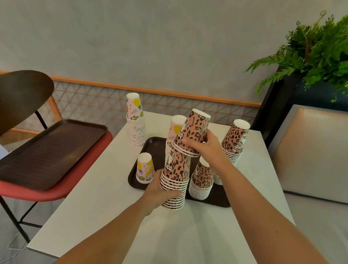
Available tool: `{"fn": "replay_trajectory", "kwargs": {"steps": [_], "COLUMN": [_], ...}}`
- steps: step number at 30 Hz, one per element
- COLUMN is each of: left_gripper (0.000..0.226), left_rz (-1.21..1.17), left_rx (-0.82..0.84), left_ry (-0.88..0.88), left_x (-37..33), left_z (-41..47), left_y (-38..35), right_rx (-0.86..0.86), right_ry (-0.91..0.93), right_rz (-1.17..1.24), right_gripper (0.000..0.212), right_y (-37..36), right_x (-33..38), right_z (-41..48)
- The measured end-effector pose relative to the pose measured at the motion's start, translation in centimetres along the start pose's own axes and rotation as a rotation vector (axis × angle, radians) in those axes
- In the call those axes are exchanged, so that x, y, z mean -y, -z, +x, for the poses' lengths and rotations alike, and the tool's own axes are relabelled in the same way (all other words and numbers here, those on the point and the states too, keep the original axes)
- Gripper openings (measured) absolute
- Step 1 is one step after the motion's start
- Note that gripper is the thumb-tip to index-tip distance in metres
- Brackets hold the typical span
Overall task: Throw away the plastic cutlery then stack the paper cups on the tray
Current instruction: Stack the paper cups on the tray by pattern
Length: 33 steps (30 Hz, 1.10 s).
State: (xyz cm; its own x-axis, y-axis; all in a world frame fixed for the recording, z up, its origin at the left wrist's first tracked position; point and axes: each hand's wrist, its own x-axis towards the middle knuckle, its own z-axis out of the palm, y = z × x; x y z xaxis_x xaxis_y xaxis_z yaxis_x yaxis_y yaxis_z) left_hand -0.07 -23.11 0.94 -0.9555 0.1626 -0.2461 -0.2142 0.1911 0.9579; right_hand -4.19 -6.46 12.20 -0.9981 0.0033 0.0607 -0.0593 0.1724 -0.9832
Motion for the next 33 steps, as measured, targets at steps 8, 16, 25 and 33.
{"fn": "replay_trajectory", "kwargs": {"steps": [8, 16, 25, 33], "left_gripper": [0.097, 0.093, 0.091, 0.086], "left_rz": [-0.002, -0.001, 0.008, -0.007], "left_rx": [-0.012, -0.022, -0.037, -0.038], "left_ry": [0.021, 0.032, 0.029, 0.005], "left_x": [0.4, 0.0, -0.5, -1.5], "left_z": [0.2, 0.6, 0.5, 0.3], "left_y": [0.2, -0.1, -0.3, -0.9], "right_rx": [-0.312, -0.255, -0.262, -0.125], "right_ry": [0.065, -0.044, -0.044, 0.133], "right_rz": [-0.026, -0.090, -0.193, -0.175], "right_gripper": [0.066, 0.075, 0.071, 0.063], "right_y": [3.1, 3.1, 2.5, 0.2], "right_x": [-0.2, -5.8, -6.9, -5.0], "right_z": [1.6, 0.2, -0.9, -2.5]}}
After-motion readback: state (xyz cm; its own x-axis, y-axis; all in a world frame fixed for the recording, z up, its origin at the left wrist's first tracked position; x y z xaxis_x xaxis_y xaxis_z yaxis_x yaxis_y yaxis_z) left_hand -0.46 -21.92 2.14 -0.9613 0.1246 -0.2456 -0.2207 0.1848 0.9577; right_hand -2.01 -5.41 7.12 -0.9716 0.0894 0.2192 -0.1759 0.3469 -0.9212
